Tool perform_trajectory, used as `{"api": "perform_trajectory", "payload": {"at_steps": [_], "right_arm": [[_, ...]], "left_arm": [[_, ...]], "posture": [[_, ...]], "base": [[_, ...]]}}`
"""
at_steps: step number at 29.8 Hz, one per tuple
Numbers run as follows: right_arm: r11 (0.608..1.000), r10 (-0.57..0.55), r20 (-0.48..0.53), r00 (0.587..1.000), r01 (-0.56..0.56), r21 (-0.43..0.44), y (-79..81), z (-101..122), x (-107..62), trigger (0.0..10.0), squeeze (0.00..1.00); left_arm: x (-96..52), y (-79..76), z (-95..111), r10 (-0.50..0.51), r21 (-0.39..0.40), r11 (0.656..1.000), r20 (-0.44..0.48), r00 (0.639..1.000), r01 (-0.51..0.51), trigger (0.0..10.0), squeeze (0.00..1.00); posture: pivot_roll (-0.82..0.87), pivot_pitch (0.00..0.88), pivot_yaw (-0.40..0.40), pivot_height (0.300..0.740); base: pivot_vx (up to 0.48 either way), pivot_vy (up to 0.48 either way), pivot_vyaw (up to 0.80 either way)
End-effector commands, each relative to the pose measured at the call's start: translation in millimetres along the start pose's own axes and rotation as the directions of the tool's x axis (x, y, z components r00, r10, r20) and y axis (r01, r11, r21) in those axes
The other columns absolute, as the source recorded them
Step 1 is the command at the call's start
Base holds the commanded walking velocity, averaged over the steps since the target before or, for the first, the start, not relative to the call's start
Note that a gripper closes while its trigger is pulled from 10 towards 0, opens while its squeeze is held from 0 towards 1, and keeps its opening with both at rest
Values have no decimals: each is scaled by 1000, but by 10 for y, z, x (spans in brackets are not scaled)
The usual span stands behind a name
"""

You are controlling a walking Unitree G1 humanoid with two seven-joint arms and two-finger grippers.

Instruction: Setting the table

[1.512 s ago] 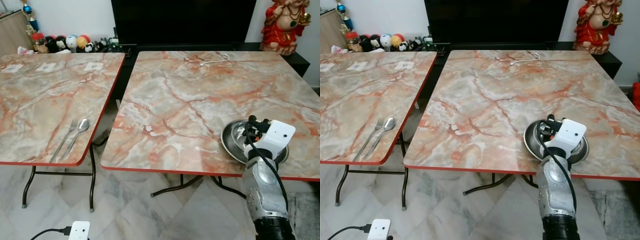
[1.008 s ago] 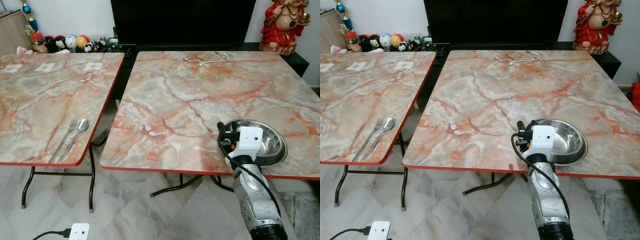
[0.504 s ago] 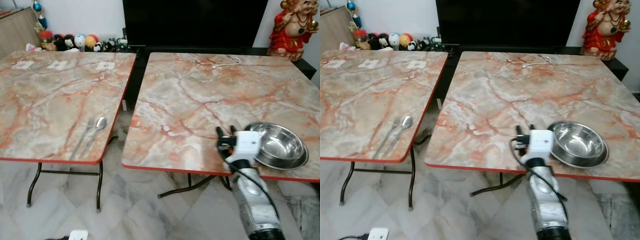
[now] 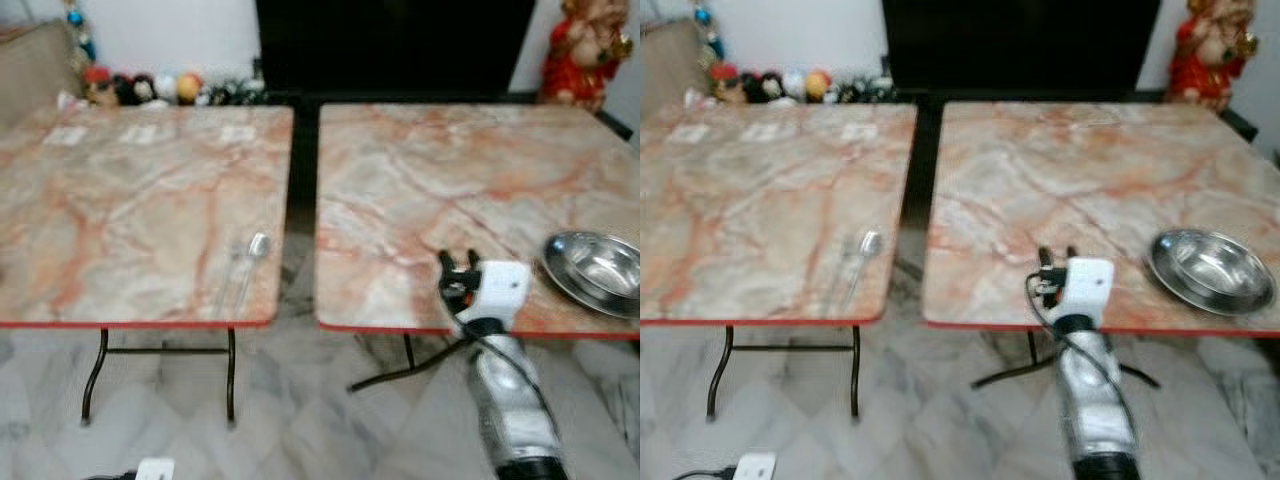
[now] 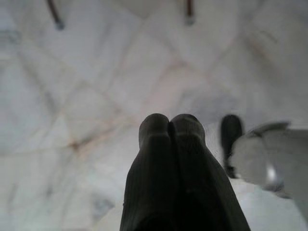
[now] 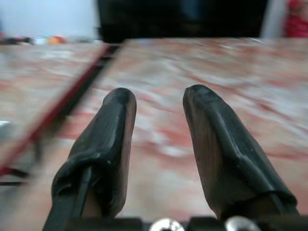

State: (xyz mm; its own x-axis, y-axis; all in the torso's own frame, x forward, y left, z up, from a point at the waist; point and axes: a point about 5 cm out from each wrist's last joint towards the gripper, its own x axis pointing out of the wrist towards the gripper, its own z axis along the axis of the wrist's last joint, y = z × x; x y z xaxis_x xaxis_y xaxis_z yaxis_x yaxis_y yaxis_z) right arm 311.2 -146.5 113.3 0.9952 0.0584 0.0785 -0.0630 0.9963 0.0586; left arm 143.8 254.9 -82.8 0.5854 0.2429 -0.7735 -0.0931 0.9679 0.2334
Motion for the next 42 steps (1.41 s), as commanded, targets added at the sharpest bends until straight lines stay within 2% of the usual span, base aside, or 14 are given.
{"api": "perform_trajectory", "payload": {"at_steps": [1,17,42], "right_arm": [[1000,-29,5,1000,29,-11,-106,16,-7,10000,0],[1000,-23,8,1000,23,4,-64,35,44,10000,0],[1000,-14,4,1000,14,7,-49,20,53,10000,0]], "left_arm": [[3,-40,-2,-7,-1,1000,-7,1000,7,10000,0],[12,-39,37,4,-20,1000,7,1000,-4,10000,0],[28,-104,160,-11,-28,1000,75,997,13,10000,0]], "posture": [[-17,0,14,740],[-2,0,4,740],[1,2,3,740]], "base": [[0,480,0],[0,480,0],[21,0,0]]}}
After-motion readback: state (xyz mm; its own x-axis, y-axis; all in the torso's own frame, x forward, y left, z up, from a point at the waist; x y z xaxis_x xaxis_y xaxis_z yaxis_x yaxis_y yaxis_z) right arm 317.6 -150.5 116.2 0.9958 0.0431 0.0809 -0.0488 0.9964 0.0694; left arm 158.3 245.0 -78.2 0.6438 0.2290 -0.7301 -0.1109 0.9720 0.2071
